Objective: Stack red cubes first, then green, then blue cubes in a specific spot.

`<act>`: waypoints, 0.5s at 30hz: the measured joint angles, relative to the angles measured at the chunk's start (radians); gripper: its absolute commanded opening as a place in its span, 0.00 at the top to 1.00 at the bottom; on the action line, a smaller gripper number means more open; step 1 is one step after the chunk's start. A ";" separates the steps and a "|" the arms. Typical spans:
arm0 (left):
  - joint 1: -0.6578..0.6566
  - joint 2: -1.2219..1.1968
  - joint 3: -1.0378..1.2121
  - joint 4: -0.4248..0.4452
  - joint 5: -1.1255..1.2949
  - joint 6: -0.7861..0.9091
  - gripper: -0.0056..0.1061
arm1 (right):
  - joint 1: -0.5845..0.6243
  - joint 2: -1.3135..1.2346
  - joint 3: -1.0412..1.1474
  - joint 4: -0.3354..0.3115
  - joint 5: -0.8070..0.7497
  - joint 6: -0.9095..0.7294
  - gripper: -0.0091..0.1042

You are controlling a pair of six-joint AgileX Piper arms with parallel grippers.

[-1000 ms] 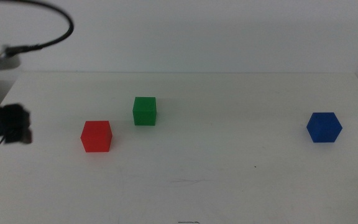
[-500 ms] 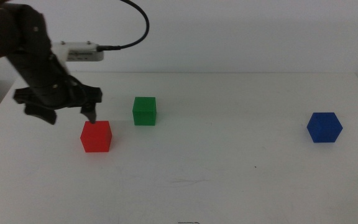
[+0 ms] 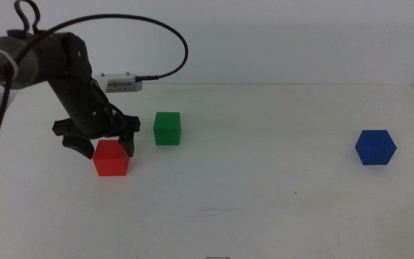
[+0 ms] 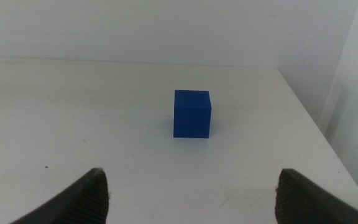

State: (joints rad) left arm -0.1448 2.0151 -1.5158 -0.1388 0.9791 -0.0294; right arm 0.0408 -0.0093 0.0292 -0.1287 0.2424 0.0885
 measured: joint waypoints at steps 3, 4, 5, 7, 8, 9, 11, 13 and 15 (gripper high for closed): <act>0.000 0.022 0.000 -0.002 -0.016 0.018 0.22 | 0.000 0.000 0.000 0.000 0.000 0.000 0.25; 0.000 0.026 0.000 -0.002 -0.021 0.029 0.26 | 0.000 0.000 0.000 0.000 0.000 0.000 0.25; 0.000 0.029 0.000 -0.002 -0.025 0.029 0.32 | 0.000 0.000 0.000 0.000 0.000 0.000 0.25; 0.000 0.032 0.000 -0.002 -0.032 0.029 0.44 | 0.000 0.000 0.000 0.000 0.000 0.000 0.25; 0.000 0.032 0.000 -0.002 -0.034 0.029 0.52 | 0.000 0.000 0.000 0.000 0.000 0.000 0.25; 0.000 0.032 0.000 -0.002 -0.034 0.029 0.59 | 0.000 0.000 0.000 0.000 0.000 0.000 0.25; 0.000 0.032 0.000 -0.004 -0.039 0.029 0.73 | 0.000 0.000 0.000 0.000 0.000 0.000 0.25; 0.000 0.032 0.000 -0.017 -0.037 0.029 0.83 | 0.000 0.000 0.000 0.000 0.000 0.000 0.25; 0.000 0.030 0.000 -0.039 -0.028 0.029 0.90 | 0.000 0.000 0.000 0.000 0.000 0.000 0.25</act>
State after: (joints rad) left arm -0.1448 2.0451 -1.5162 -0.1778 0.9513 0.0000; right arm 0.0408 -0.0093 0.0292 -0.1287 0.2424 0.0885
